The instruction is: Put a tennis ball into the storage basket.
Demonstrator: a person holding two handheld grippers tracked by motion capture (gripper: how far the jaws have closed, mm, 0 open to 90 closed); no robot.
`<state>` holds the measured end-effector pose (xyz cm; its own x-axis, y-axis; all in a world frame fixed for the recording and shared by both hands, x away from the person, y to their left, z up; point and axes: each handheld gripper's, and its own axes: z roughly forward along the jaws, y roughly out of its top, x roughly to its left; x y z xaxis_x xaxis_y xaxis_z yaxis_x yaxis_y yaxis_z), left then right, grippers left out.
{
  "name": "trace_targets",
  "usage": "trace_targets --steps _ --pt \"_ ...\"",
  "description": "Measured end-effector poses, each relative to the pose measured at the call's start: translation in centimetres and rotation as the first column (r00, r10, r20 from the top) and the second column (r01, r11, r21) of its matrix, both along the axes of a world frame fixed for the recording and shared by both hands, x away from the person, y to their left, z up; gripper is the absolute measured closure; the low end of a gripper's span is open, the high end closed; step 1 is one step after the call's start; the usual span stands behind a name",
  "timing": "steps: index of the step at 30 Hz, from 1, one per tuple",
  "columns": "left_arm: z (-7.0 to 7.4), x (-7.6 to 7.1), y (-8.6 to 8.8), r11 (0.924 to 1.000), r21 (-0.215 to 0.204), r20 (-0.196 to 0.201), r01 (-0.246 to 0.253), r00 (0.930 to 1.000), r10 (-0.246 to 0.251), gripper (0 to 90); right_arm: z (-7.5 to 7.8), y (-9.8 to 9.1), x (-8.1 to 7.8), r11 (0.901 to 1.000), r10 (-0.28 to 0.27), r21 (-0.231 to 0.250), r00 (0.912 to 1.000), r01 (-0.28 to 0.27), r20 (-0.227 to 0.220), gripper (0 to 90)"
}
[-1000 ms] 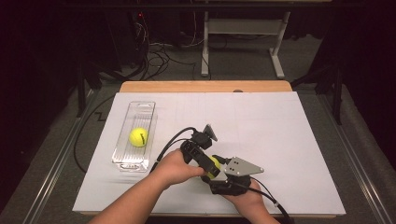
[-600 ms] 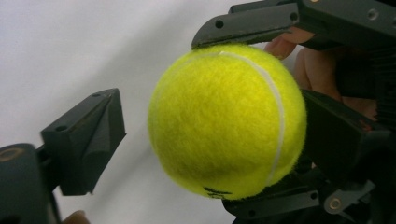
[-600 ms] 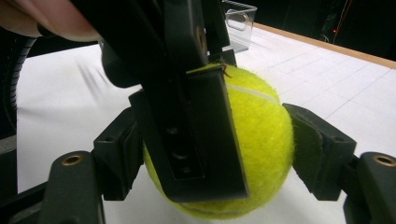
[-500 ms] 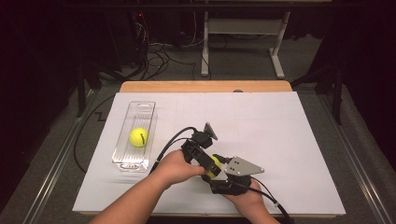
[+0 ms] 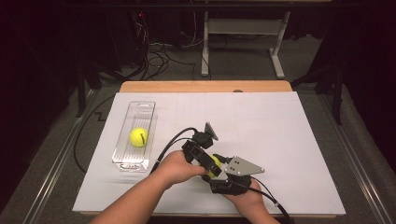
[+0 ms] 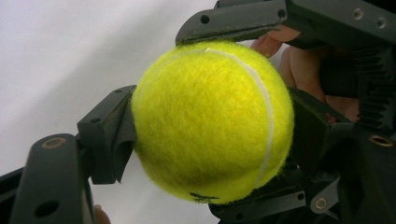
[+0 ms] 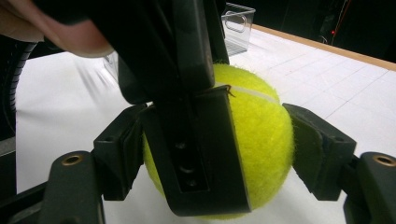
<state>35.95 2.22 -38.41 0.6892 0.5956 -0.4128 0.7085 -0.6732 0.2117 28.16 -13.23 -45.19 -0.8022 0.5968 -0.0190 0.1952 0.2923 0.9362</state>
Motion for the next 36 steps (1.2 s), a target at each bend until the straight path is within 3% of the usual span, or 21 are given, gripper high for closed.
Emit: trace_targets --steps 21,29,36 --pt "0.26 -0.07 0.07 1.0 0.006 0.013 0.0 0.9999 0.0 26.9 -0.06 0.11 0.02 0.9999 0.011 0.008 0.9998 -0.011 0.017 24.3" --pt "0.35 -0.05 0.07 0.9999 0.009 0.024 -0.008 0.9997 0.008 26.9 -0.14 0.17 0.03 1.0 0.002 0.005 0.9999 -0.002 0.014 15.0" --pt "0.3 0.05 0.15 0.9998 0.018 0.03 -0.006 0.9995 0.005 26.9 -0.24 0.25 0.16 0.9996 -0.022 0.019 0.9997 0.021 0.012 0.8"
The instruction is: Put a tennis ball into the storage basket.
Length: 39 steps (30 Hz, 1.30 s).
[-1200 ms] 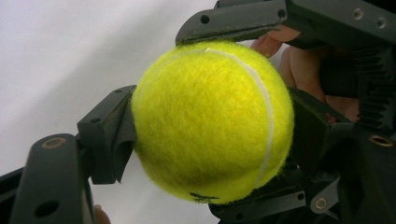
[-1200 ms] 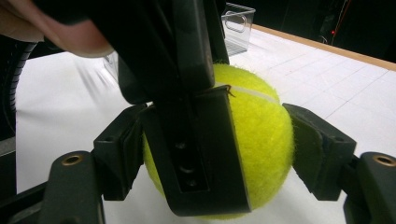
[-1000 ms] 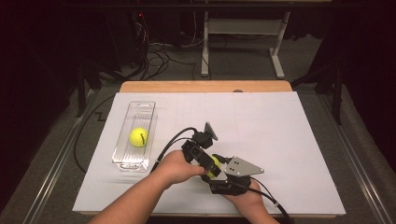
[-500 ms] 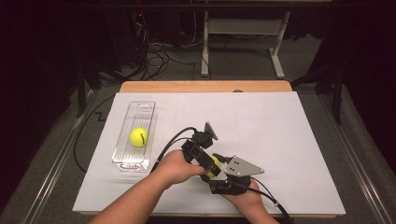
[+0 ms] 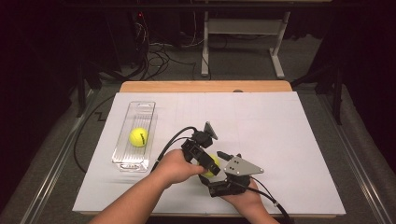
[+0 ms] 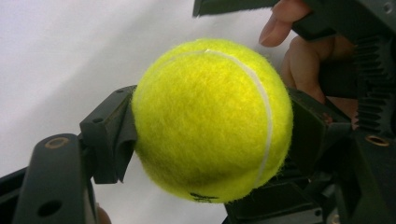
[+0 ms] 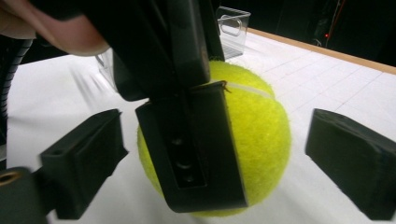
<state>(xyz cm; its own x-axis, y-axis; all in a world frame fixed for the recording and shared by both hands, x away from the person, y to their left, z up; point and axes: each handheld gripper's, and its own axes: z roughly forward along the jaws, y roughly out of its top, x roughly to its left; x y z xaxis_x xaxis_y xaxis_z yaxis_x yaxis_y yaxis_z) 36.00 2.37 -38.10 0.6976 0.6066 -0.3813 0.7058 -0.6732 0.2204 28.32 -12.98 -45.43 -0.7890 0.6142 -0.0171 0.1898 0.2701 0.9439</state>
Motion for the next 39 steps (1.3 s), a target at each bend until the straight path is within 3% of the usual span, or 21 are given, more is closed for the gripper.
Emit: trace_targets --steps 22,30,39 --pt "0.1 0.0 1.2 0.9971 0.075 0.043 -0.011 0.999 0.008 26.7 0.0 -0.4 -0.7 0.9995 0.01 -0.029 1.0 -0.01 0.0 0.1" --pt "0.1 0.1 2.1 0.9949 0.097 0.052 -0.03 0.9983 0.025 26.7 0.6 -1.5 -0.9 0.9998 -0.001 -0.021 1.0 0.001 0.002 0.1" --pt "0.0 0.4 2.9 0.9937 0.103 0.05 -0.043 0.998 0.038 26.7 0.9 -3.4 0.1 0.9985 -0.045 -0.033 0.999 0.044 -0.006 0.1"
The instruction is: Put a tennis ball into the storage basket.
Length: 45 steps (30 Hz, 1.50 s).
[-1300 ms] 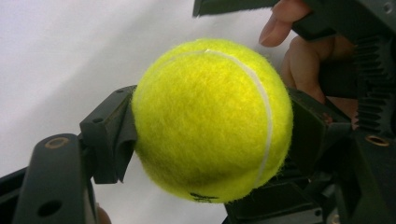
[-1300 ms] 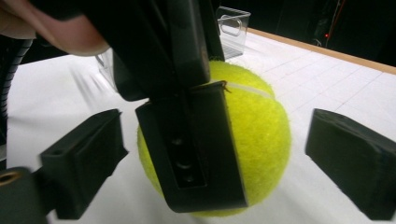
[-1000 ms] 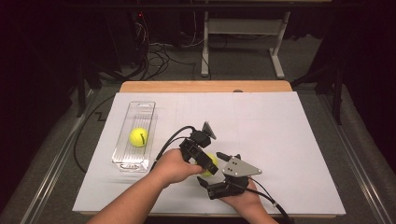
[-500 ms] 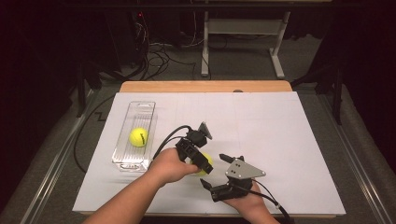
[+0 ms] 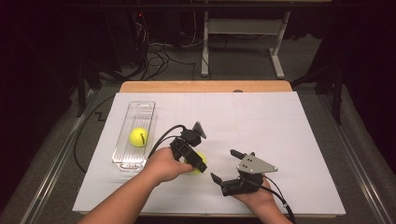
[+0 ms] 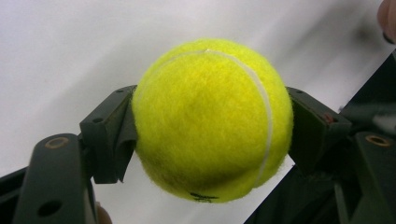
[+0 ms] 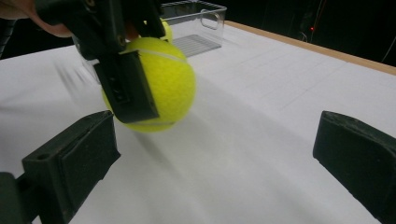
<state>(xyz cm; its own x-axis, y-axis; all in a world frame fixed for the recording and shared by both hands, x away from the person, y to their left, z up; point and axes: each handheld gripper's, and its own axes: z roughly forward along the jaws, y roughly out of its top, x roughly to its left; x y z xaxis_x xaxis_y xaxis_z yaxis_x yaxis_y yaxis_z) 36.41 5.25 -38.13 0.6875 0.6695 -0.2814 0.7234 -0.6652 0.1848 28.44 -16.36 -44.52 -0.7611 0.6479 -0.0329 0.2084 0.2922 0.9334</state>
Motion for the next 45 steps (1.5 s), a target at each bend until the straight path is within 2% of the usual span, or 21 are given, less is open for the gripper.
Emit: trace_targets --steps 2,7,13,22,28,36,42,45 --pt "0.1 0.0 0.3 1.0 -0.003 0.002 -0.006 1.0 0.006 26.7 0.0 -0.5 0.2 0.9998 -0.012 -0.013 0.9999 0.012 0.005 0.1" --pt "0.2 0.1 0.8 0.9999 -0.006 0.003 -0.013 0.9999 0.013 26.7 0.0 -2.2 0.5 0.9988 -0.05 -0.003 0.9986 0.05 0.021 0.2" --pt "0.2 0.1 1.4 0.9996 -0.011 0.005 -0.025 0.9997 0.025 26.7 0.0 -4.1 0.8 0.9952 -0.095 -0.018 0.9951 0.096 0.027 0.2" --pt "0.0 0.1 2.1 0.9994 -0.002 0.004 -0.034 0.9994 0.034 26.7 0.0 -6.9 0.9 0.9856 -0.168 -0.012 0.9855 0.168 0.025 0.2" --pt "-0.6 0.4 2.6 0.9989 0.012 -0.007 -0.046 0.9989 0.046 26.7 0.2 -8.2 0.9 0.979 -0.204 0.002 0.9787 0.204 0.024 0.2" --pt "-0.6 0.6 3.7 0.9978 0.019 -0.009 -0.063 0.9979 0.064 26.7 0.2 -10.1 0.4 0.9704 -0.241 -0.004 0.97 0.242 0.028 0.2" --pt "-0.7 0.4 4.6 0.9967 0.031 -0.009 -0.076 0.9971 0.076 26.7 0.1 -11.4 -0.1 0.9603 -0.279 0.025 0.9599 0.278 0.031 0.2" --pt "-0.7 0.4 5.1 0.9961 0.036 -0.004 -0.081 0.9967 0.081 26.7 0.0 -11.5 -0.1 0.9588 -0.283 0.041 0.9585 0.281 0.038 0.2"
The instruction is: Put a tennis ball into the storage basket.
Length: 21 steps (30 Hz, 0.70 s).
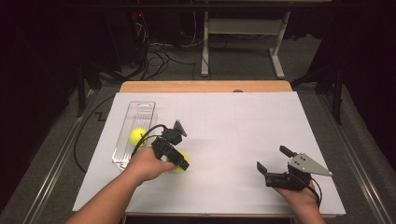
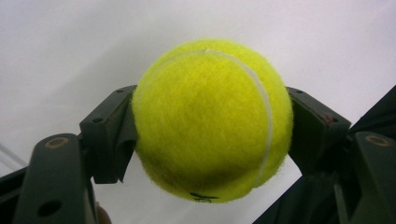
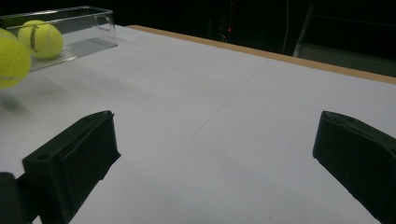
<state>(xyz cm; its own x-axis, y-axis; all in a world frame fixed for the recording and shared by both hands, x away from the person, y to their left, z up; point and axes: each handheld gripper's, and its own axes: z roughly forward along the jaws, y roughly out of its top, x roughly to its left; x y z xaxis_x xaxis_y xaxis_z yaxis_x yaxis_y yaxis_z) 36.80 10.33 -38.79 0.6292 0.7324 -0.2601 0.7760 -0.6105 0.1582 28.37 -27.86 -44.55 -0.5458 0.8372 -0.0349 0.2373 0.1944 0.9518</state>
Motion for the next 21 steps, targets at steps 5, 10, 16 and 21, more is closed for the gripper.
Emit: trace_targets --steps 5,10,16,21 --pt "0.2 0.0 0.8 0.9999 -0.004 -0.008 -0.014 0.9999 0.014 26.7 0.0 0.1 -0.1 0.9999 0.0 0.015 0.9998 0.0 0.017 0.3" --pt "0.4 -0.2 1.2 0.9997 0.02 -0.009 -0.015 0.9998 0.016 26.7 0.0 0.3 -0.2 1.0 0.009 -0.004 0.9996 -0.009 0.028 0.2" --pt "0.9 -0.1 1.6 0.9991 0.041 -0.017 -0.013 0.9998 0.013 26.7 0.0 0.5 -0.3 0.9997 0.023 -0.008 0.9992 -0.023 0.032 0.2" --pt "1.4 -0.2 1.7 0.9981 0.062 -0.017 0.0 0.9999 0.001 26.8 0.0 0.5 -0.3 0.9996 0.027 -0.001 0.9993 -0.027 0.028 0.2"
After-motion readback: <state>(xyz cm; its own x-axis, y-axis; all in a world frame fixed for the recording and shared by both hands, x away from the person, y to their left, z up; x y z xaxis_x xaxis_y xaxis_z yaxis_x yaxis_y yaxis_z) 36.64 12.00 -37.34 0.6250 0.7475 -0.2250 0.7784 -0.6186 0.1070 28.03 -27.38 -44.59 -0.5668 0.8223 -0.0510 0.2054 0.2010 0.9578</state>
